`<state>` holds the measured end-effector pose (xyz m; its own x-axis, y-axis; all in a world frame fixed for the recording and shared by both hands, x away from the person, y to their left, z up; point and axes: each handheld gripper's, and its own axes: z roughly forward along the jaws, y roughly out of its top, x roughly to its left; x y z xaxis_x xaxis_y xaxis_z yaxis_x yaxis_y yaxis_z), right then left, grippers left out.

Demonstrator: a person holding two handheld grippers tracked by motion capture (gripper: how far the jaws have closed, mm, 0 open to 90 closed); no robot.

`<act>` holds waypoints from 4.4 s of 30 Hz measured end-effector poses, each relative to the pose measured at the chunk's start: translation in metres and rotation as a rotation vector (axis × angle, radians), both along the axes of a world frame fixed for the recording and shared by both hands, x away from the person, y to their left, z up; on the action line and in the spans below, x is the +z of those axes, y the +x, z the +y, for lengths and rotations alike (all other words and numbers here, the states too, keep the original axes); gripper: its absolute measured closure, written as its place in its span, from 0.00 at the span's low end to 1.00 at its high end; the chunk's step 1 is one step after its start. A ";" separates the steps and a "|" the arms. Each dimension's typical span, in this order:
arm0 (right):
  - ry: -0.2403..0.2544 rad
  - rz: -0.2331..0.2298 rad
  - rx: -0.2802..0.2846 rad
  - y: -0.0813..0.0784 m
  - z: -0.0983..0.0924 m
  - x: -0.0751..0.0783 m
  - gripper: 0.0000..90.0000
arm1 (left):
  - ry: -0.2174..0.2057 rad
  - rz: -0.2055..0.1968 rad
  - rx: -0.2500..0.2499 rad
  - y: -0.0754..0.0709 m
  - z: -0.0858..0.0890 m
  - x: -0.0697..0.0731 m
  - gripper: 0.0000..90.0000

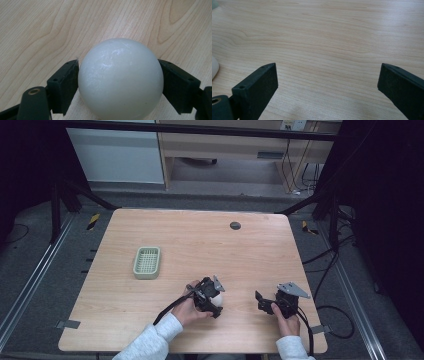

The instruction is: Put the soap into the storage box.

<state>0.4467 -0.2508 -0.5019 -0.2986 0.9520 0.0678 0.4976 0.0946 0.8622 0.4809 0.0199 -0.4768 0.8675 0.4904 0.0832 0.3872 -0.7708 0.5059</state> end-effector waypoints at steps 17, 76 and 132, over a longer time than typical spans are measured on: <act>-0.001 0.001 0.001 0.000 0.000 0.000 0.04 | 0.021 -0.012 -0.009 -0.003 -0.002 0.001 0.25; -0.016 0.001 0.000 0.000 0.001 0.000 0.04 | -0.096 -0.094 0.201 0.006 0.111 0.074 0.25; -0.007 0.009 0.003 0.000 0.001 -0.001 0.04 | -0.068 -0.064 0.497 0.092 0.195 0.075 0.25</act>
<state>0.4465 -0.2502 -0.5025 -0.3009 0.9515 0.0638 0.5052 0.1023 0.8569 0.5733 0.2150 -0.4016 0.5219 0.8491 0.0817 0.6658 -0.4654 0.5832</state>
